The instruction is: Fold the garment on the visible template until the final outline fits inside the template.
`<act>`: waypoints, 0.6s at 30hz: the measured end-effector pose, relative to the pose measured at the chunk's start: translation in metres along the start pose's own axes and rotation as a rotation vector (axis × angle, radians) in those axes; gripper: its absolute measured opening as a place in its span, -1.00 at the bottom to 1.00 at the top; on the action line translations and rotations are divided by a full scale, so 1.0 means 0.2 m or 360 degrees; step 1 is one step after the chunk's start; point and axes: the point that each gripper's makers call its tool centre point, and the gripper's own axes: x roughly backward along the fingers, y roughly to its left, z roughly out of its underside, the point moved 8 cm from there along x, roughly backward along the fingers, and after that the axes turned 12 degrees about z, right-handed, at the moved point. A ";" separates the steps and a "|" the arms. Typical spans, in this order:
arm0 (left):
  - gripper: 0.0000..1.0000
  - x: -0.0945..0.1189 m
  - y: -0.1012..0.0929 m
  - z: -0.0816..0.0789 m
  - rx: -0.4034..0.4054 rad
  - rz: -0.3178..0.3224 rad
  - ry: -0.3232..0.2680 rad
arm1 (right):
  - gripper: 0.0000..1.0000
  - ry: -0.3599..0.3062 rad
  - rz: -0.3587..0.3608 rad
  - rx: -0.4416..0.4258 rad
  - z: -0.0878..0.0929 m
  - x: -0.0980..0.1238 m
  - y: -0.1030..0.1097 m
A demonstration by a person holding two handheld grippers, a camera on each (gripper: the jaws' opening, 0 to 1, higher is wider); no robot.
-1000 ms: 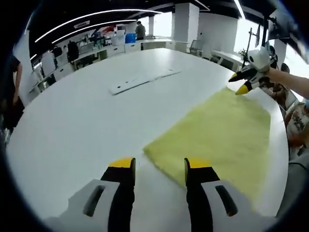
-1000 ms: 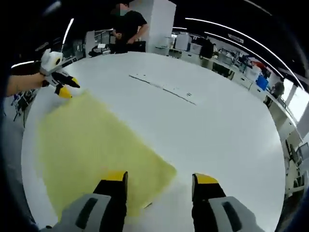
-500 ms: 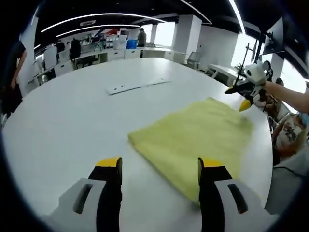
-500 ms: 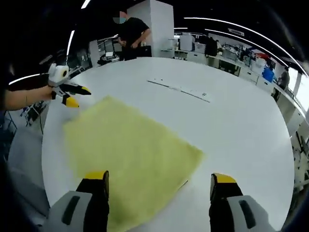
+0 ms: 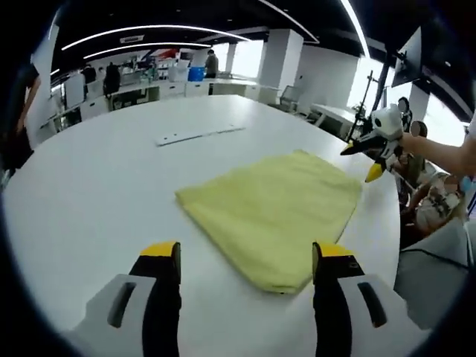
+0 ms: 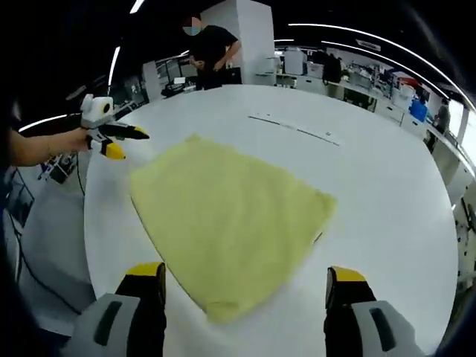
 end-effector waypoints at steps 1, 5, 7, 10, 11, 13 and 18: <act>0.34 0.01 -0.02 0.02 0.0000 -0.0004 0.0002 | 0.74 -0.0004 0.0007 -0.0007 0.02 0.01 0.01; 0.27 0.02 -0.06 0.07 -0.0001 -0.0017 -0.0007 | 0.69 -0.0022 0.0032 -0.0037 0.07 0.04 0.04; 0.24 0.02 -0.08 0.09 0.0004 -0.0017 -0.0018 | 0.65 -0.0037 0.0040 -0.0067 0.09 0.06 0.05; 0.15 0.02 -0.11 0.11 0.0012 -0.0015 -0.0030 | 0.55 -0.0044 0.0055 -0.0079 0.12 0.07 0.07; 0.11 0.03 -0.12 0.13 0.0015 -0.0022 -0.0031 | 0.50 -0.0047 0.0068 -0.0087 0.14 0.07 0.08; 0.04 0.03 -0.13 0.15 0.0009 -0.0036 -0.0027 | 0.42 -0.0056 0.0088 -0.0099 0.17 0.08 0.09; -0.20 0.02 -0.15 0.20 0.0068 -0.0032 -0.0057 | 0.14 -0.0102 0.0112 -0.0163 0.22 0.08 0.12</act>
